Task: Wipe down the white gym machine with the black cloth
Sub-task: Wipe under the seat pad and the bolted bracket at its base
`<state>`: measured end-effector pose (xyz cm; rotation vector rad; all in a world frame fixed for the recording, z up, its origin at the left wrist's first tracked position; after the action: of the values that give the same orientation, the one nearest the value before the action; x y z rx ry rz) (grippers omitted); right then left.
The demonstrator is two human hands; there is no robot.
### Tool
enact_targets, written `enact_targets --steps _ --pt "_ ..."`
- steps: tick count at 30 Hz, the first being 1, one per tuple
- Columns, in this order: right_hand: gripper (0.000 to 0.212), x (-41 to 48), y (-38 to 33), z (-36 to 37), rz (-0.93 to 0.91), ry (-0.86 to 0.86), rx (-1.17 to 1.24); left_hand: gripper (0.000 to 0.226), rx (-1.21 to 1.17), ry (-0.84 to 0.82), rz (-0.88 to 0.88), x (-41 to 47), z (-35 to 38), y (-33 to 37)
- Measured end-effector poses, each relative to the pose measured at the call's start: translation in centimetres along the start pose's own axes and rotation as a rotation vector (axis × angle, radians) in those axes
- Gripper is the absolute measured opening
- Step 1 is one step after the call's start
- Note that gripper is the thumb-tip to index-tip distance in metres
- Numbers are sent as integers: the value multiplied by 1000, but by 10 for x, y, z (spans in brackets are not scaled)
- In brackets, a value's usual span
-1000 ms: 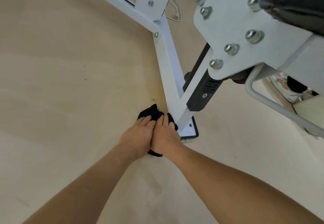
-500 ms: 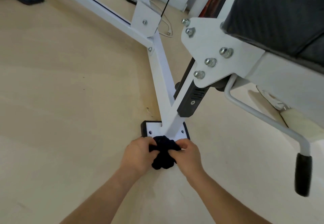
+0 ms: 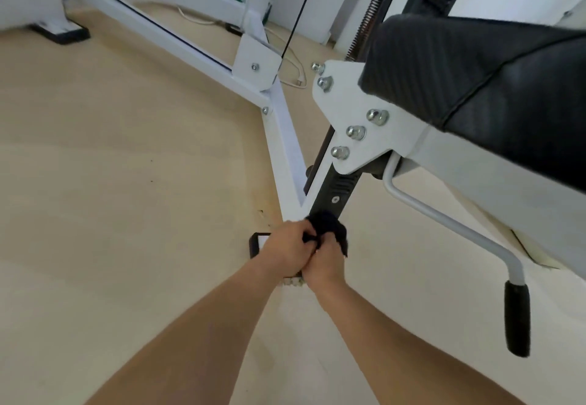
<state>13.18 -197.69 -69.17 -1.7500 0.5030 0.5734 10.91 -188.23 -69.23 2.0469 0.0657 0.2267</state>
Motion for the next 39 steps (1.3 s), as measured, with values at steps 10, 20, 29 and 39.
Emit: enact_targets --steps 10,20,29,39 --pt "27 -46 -3 -54 280 -486 541 22 -800 355 -343 -50 -8 15" --pt "20 -132 -14 -66 177 -698 692 31 -976 558 -195 -61 -55 144" --pt "30 -149 30 -136 217 -124 970 31 -957 287 -147 -60 -20 171" --pt "26 -172 -15 -181 -64 -56 1032 33 -356 118 84 -42 16 190"
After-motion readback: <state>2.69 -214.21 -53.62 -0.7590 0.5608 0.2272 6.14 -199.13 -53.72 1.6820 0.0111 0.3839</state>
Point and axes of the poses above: each hand's wrist, its own x-axis towards the middle knuckle, its own z-axis out of the palm, y = z × x, the point moved 3 cm from there along x, towards the middle knuckle, and after that the axes turned 15 degrees about z, right-handed, at the moved point
